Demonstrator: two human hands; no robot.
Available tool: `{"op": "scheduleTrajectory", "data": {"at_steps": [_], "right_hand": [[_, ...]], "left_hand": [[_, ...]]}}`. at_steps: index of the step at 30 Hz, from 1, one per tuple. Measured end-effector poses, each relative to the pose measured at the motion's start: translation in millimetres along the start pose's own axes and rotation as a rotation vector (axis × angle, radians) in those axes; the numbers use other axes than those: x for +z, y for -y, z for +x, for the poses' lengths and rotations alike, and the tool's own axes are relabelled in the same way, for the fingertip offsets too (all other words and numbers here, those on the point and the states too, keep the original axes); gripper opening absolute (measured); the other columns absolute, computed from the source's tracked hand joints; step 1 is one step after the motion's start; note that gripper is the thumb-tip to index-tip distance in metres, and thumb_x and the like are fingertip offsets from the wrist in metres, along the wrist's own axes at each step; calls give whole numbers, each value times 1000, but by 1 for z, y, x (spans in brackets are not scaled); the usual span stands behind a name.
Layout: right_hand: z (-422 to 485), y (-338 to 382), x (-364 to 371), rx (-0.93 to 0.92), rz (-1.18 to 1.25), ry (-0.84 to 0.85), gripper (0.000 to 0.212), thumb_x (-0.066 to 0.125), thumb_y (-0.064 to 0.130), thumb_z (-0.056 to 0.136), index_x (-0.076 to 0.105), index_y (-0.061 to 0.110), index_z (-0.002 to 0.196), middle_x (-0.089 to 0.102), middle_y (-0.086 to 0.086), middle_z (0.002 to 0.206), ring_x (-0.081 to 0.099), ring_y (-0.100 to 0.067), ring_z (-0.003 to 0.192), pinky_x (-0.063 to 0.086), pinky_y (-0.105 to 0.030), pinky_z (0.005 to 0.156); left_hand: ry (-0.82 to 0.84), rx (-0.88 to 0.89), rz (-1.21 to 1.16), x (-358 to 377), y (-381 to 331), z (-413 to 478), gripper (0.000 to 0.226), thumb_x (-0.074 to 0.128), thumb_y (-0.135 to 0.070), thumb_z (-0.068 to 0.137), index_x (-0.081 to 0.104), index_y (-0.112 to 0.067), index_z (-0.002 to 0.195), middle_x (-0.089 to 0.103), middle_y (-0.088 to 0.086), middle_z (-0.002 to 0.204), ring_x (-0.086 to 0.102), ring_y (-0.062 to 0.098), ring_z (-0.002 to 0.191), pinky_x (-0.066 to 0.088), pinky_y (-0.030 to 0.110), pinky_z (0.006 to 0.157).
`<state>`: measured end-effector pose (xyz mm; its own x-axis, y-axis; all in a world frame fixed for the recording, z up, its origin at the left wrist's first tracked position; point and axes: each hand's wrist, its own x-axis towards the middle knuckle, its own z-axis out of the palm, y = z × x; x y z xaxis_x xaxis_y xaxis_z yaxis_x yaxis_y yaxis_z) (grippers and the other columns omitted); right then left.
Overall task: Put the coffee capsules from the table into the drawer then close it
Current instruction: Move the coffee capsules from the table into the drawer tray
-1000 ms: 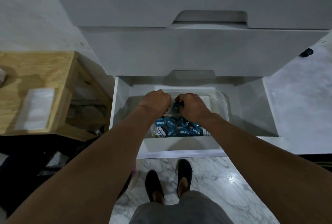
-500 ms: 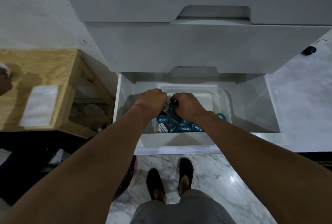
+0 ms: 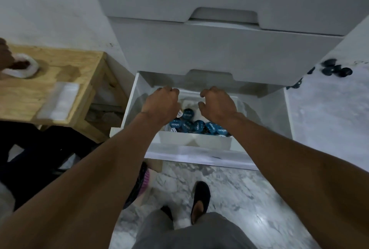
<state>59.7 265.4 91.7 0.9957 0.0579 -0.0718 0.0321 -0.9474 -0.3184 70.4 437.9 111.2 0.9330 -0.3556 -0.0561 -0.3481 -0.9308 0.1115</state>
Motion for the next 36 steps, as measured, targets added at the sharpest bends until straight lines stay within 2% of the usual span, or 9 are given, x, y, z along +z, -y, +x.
{"op": "scheduleTrajectory", "data": {"at_steps": [7,19,23,28,36], "right_hand": [[-66,-7,-44,74,-39,-162,40,50,29,93,53,13,129,53,-13,128,49,-31,119,46,-40,94],[-223,-53,-94,315,-86,-330,36,50,31,92,58,10,120,57,-14,121,53,-33,111,49,-41,88],[-247,-95,-108,371,-85,-358,31,51,30,93,59,9,113,58,-13,117,53,-33,108,49,-41,83],[-262,-171,-127,401,-91,-382,29,51,30,93,59,9,111,59,-12,115,55,-32,104,51,-40,79],[-268,-321,-162,393,-74,-279,30,50,28,93,58,8,113,58,-12,116,55,-32,105,51,-42,84]], "left_hand": [[-212,78,-19,-28,-41,-46,35,47,-25,94,52,-5,122,57,15,119,56,32,107,47,41,91],[-314,338,-8,-60,-150,-109,33,43,-28,94,54,-6,115,58,15,115,54,31,103,43,38,86],[-320,423,-31,-60,-206,-109,30,44,-26,93,56,-5,112,59,15,112,55,30,100,44,38,83],[-313,454,-19,-49,-287,-84,32,43,-28,95,55,-6,116,58,13,116,55,30,105,44,37,86],[-260,348,-98,-11,-417,-18,29,45,-27,94,55,-6,112,57,14,113,55,31,100,45,38,81]]}}
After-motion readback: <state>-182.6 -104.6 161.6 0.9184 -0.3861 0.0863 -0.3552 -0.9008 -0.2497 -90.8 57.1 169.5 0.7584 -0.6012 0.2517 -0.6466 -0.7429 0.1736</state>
